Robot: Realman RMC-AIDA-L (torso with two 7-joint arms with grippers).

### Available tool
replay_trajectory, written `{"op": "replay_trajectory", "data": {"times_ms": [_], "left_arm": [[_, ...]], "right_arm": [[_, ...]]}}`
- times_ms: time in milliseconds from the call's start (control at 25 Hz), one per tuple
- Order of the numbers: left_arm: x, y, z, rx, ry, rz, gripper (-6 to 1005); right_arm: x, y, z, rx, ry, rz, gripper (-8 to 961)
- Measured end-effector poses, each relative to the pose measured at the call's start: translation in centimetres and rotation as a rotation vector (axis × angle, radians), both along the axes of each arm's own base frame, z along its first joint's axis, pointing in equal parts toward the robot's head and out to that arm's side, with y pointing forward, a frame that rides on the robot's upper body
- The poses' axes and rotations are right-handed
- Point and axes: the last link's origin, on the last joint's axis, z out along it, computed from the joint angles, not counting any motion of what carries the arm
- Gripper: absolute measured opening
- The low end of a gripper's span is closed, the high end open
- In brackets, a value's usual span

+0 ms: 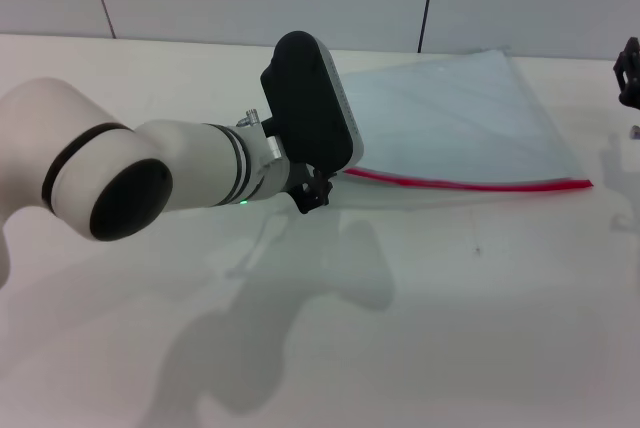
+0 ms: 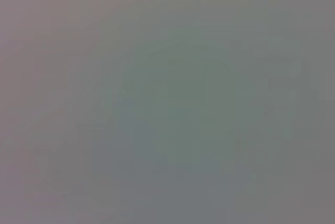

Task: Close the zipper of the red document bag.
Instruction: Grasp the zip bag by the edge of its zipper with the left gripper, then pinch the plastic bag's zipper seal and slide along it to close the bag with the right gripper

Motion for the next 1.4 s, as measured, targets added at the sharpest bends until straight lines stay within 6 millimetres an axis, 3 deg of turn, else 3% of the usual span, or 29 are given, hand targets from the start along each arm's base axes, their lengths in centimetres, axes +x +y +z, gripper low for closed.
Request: {"op": "replay_trajectory", "data": {"times_ms": [320,680,1040,1400], "left_arm": [[0.4,0.2,0.0,0.022,-0.034,-0.009,158],[1.0,-0.1,1.2,0.085,-0.127,-0.002,103],[2.3,-0.1,2.5,0.132,-0.177,-0.05,62],[2.7,0.3,4.2,0.188,-0.188,-0.072,60]], "right_arm": [[-0.4,0.1,-0.3,-0.013,0.007,0.005,639],[-2.3,0.8,-0.8,-0.095,0.109,0.02,638],[-5.2,1.3,1.4,-0.279,0.117,0.13,637],[-8.6,1.6,5.2,-0.402,0.022,0.195,632]]}}
